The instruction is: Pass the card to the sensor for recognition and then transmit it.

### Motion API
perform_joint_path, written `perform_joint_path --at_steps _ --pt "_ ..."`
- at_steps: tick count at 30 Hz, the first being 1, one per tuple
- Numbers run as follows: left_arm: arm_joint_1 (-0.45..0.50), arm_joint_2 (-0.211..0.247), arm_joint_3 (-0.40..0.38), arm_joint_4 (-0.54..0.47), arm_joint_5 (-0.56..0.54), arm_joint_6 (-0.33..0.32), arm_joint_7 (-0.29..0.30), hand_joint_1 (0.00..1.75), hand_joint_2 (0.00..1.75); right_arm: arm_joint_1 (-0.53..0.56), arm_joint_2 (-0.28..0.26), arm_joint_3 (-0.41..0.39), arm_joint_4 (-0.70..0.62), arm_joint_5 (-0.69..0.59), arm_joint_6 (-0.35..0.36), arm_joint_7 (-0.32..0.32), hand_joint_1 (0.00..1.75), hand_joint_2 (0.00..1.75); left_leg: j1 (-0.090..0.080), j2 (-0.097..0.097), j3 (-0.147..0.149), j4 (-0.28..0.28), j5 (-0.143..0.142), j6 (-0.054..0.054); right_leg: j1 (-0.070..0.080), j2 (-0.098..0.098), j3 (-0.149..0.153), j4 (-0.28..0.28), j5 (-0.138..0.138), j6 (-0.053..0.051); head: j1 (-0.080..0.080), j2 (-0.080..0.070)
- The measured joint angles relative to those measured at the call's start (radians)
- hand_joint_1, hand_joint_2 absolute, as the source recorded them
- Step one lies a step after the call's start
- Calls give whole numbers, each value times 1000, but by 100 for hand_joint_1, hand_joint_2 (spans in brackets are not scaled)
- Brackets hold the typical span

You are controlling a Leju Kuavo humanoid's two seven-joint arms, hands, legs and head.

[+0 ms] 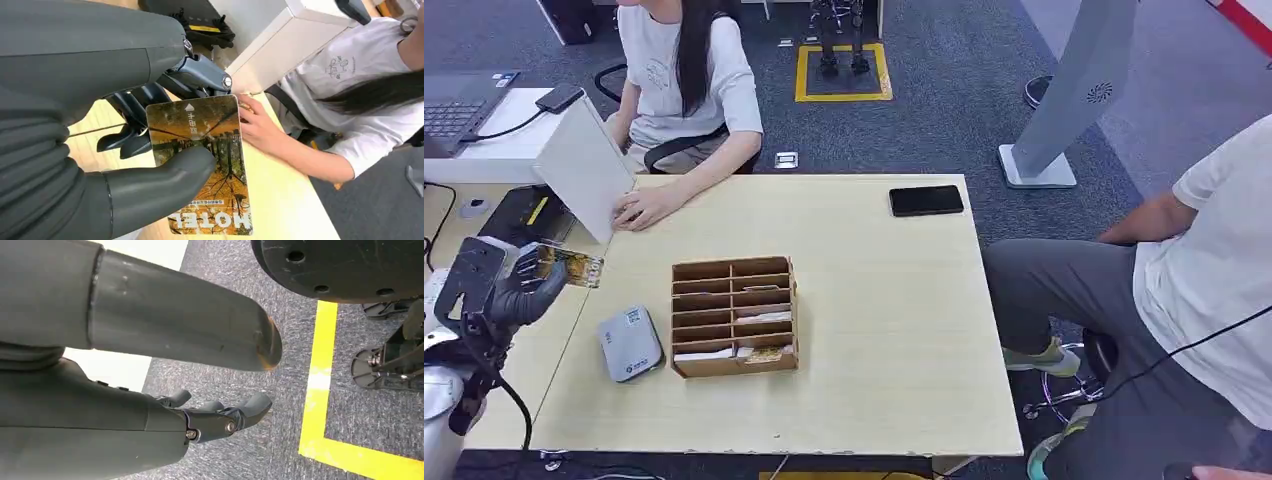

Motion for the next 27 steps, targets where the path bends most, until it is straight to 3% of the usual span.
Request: perform_joint_path --at_steps 10,27 --pt "0 -49 -62 50 -112 77 1 175 175 -6 6 -6 0 0 -2 4 0 0 0 0 0 0 0 0 0 0 0 0 0 0 0 0" --pt "1 -90 -79 118 -143 75 0 175 175 -6 6 -8 0 0 -2 8 0 0 0 0 0 0 0 0 0 0 0 0 0 0 0 0"
